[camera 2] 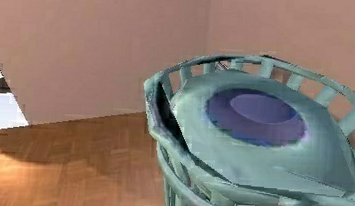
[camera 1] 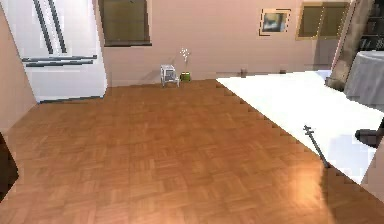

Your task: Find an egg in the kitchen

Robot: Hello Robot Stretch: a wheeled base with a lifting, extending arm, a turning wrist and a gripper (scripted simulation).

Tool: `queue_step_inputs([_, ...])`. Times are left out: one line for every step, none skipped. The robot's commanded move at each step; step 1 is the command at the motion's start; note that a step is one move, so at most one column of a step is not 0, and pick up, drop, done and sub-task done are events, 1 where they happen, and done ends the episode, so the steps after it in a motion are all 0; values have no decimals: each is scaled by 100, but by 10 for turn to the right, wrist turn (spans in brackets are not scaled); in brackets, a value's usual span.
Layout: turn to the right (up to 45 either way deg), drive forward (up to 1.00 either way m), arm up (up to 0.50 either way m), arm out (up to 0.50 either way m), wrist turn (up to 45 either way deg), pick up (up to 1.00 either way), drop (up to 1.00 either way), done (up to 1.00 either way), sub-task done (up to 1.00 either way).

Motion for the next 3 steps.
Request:
queue_step_inputs([-150,0,0,0,0,0,0,0,0])
queue_step_inputs([0,100,0,0,0,0,0,0,0])
queue_step_inputs([-90,0,0,0,0,0,0,0,0])
